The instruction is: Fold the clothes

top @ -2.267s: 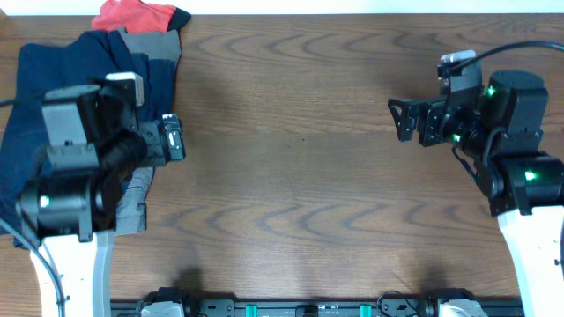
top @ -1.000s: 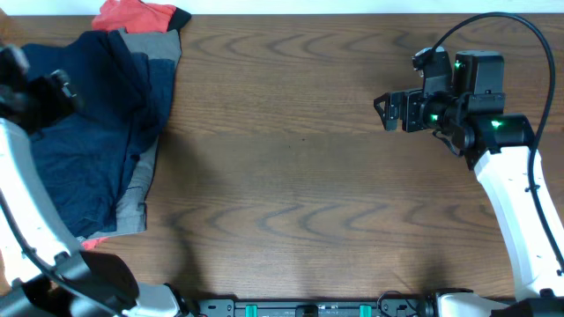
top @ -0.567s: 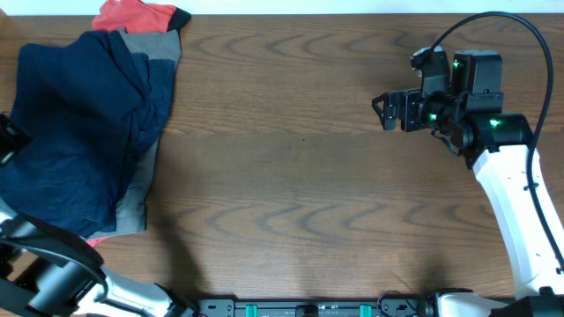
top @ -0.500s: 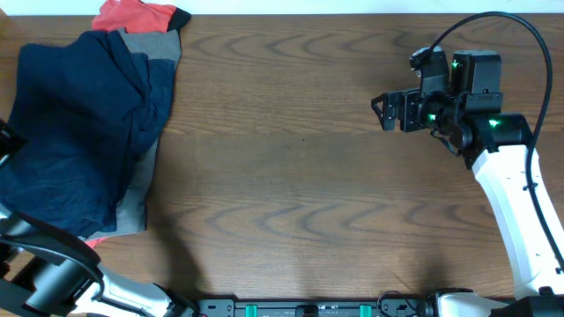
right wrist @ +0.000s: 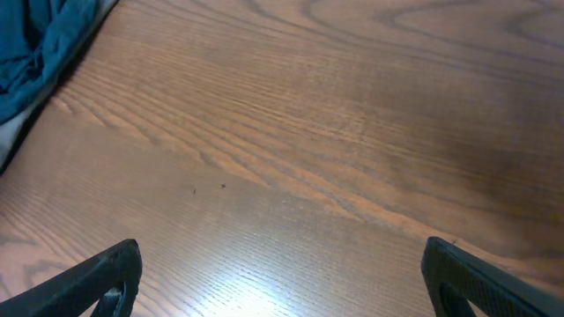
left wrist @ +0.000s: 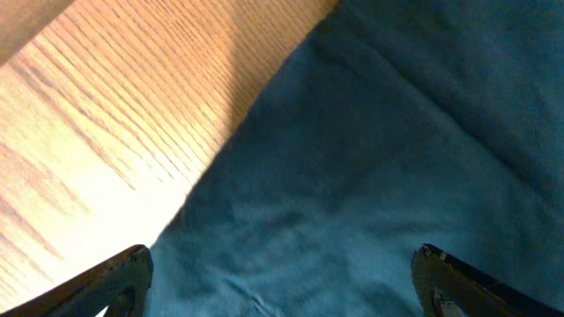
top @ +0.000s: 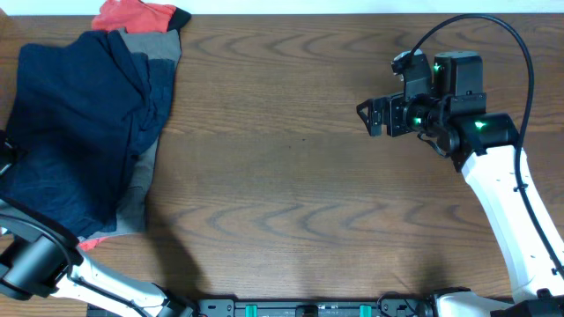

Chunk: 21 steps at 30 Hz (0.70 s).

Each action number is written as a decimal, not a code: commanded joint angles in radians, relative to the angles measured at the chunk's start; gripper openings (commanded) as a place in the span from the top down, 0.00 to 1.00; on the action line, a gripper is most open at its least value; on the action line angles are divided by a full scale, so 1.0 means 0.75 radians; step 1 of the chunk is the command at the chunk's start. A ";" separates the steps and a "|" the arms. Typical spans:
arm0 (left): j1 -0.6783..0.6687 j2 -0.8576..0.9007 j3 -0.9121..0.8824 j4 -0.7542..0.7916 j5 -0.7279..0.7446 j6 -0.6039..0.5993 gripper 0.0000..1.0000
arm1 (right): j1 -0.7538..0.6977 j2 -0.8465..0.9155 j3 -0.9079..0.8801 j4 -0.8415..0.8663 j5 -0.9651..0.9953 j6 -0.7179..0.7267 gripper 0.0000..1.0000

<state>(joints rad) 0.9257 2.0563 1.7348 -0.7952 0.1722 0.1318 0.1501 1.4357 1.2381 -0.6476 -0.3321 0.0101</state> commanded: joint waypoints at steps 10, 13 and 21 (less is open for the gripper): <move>0.025 0.084 0.020 0.107 -0.067 0.045 0.07 | 0.011 0.009 0.027 0.001 0.013 -0.005 0.01; 0.024 0.113 0.020 0.110 -0.067 0.045 0.11 | 0.011 0.009 0.027 0.001 0.014 -0.005 0.01; 0.024 0.161 0.011 0.105 -0.066 0.040 0.32 | 0.011 0.009 0.027 0.009 0.013 -0.005 0.02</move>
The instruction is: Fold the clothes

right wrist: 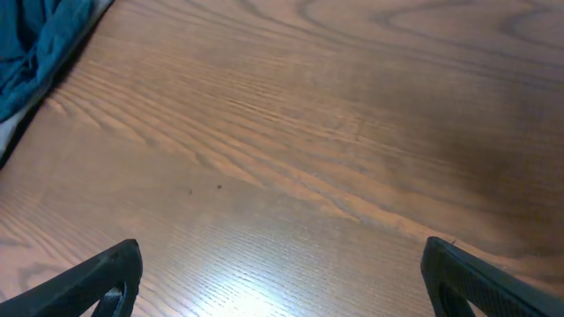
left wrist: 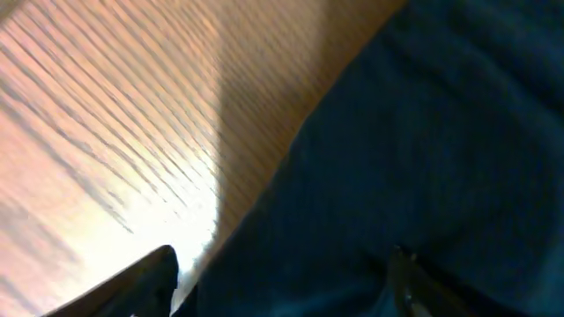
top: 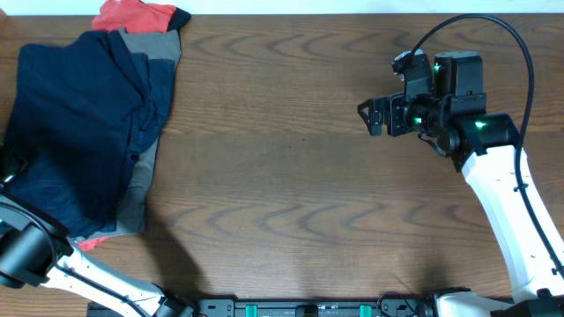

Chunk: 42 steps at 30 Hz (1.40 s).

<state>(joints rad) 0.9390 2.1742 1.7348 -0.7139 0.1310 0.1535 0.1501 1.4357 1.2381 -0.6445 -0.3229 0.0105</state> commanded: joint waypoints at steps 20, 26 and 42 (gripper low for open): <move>-0.110 -0.278 0.014 -0.150 0.477 -0.153 0.94 | 0.008 0.009 0.027 0.104 0.023 -0.004 0.06; -0.407 -0.458 0.014 -0.298 0.710 -0.174 0.94 | -0.042 0.008 0.032 0.106 0.121 0.073 0.11; -1.799 -0.372 0.014 0.310 0.668 -0.352 0.94 | -0.619 -0.106 0.048 0.011 0.065 0.104 0.12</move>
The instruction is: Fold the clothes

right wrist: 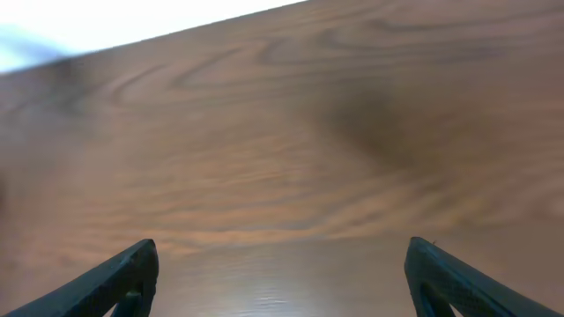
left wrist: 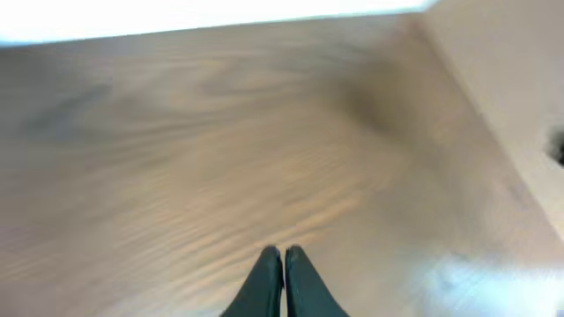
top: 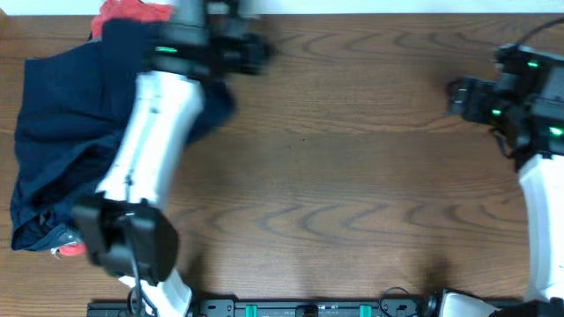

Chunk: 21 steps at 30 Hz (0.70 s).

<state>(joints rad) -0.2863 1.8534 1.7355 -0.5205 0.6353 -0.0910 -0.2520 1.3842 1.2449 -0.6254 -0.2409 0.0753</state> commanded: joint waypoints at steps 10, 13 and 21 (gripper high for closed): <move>-0.586 0.285 0.013 0.205 -0.269 -0.027 0.94 | -0.252 -0.037 0.039 -0.086 -0.114 -0.044 0.09; -0.552 0.260 0.013 0.192 -0.281 -0.026 0.94 | -0.257 -0.037 0.039 -0.090 -0.121 -0.043 0.09; -0.367 0.181 0.013 -0.122 -0.507 0.012 0.48 | -0.249 -0.023 0.039 -0.103 -0.227 -0.043 0.06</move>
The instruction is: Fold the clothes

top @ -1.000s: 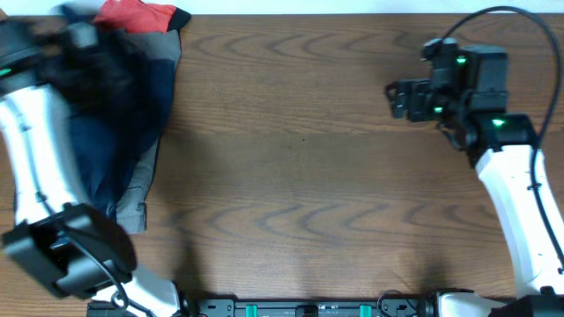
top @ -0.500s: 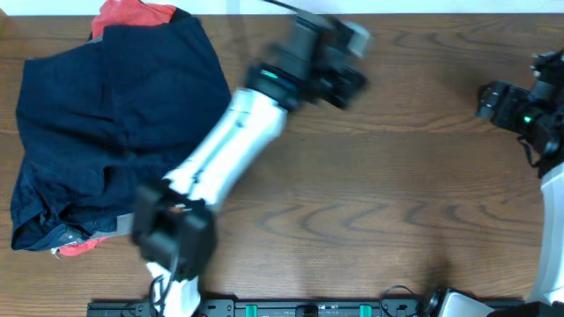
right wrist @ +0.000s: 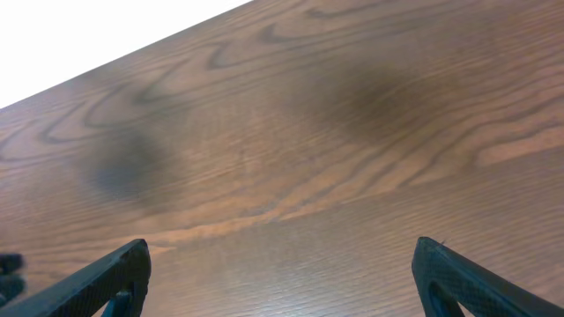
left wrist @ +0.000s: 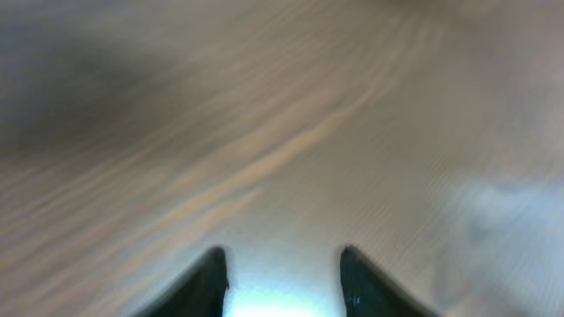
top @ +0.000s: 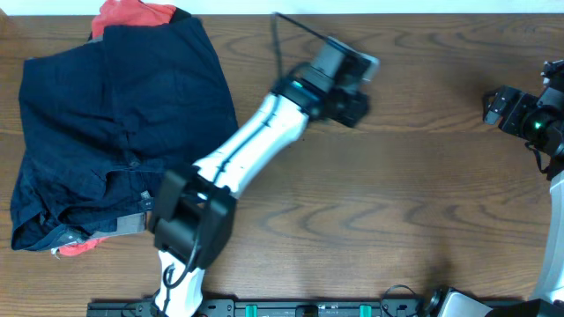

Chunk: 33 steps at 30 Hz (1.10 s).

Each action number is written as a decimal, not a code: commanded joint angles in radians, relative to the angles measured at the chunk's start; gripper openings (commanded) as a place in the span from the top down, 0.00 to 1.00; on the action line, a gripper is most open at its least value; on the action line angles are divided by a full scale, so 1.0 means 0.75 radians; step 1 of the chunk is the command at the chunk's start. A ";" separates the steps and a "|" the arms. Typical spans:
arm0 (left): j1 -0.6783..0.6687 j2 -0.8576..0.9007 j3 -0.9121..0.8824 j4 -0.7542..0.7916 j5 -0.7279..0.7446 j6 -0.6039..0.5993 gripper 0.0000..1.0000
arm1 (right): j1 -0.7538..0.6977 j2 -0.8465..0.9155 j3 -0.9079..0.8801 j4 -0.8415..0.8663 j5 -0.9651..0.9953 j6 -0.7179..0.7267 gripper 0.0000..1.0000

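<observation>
A dark navy garment point(top: 115, 132) lies spread over the left of the table in the overhead view. Red cloth peeks out at its back edge point(top: 132, 13) and front left corner point(top: 75, 248), and a grey scrap point(top: 132, 224) shows at the front. My left gripper point(top: 357, 107) hangs over bare wood at the middle back, well right of the garment. The blurred left wrist view shows the left gripper point(left wrist: 284, 282) open with nothing between its fingers. My right gripper point(top: 490, 107) is at the far right, and in its wrist view the right gripper point(right wrist: 282, 282) stands wide open over bare wood.
The left arm point(top: 256, 141) stretches diagonally from the front edge across the table's middle. The table's back edge point(top: 423, 12) runs just behind both grippers. Wood tabletop point(top: 397, 211) fills the centre and right.
My left gripper was shut at the back by the navy garment's top right corner; now it is open, farther right over bare wood. The right gripper has shifted a little right.
My left gripper stood open at the left edge of a bunched navy garment, with grey cloth showing beside it. Later it was shut near the back and the garment lay spread wider, covering the grey. Now it is open, away from the cloth. The right gripper went from centre right to the far right.
</observation>
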<state>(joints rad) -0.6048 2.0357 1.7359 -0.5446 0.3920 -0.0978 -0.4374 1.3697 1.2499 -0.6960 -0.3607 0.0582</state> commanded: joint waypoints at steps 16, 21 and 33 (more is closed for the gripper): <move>0.311 -0.065 -0.091 -0.886 -0.749 0.028 0.30 | 0.173 0.032 0.032 -0.017 -0.069 -0.024 0.05; 0.357 -0.064 -0.214 -0.849 -0.749 0.029 0.30 | 0.212 0.032 0.032 -0.017 -0.068 -0.031 0.05; 0.313 -0.064 -0.416 -0.776 -0.713 0.028 0.29 | 0.218 0.032 0.032 -0.016 -0.068 -0.030 0.04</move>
<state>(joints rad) -0.3569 2.0026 1.4624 -1.1316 -0.1455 -0.0803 -0.2836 1.3884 1.2507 -0.7090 -0.4046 0.0486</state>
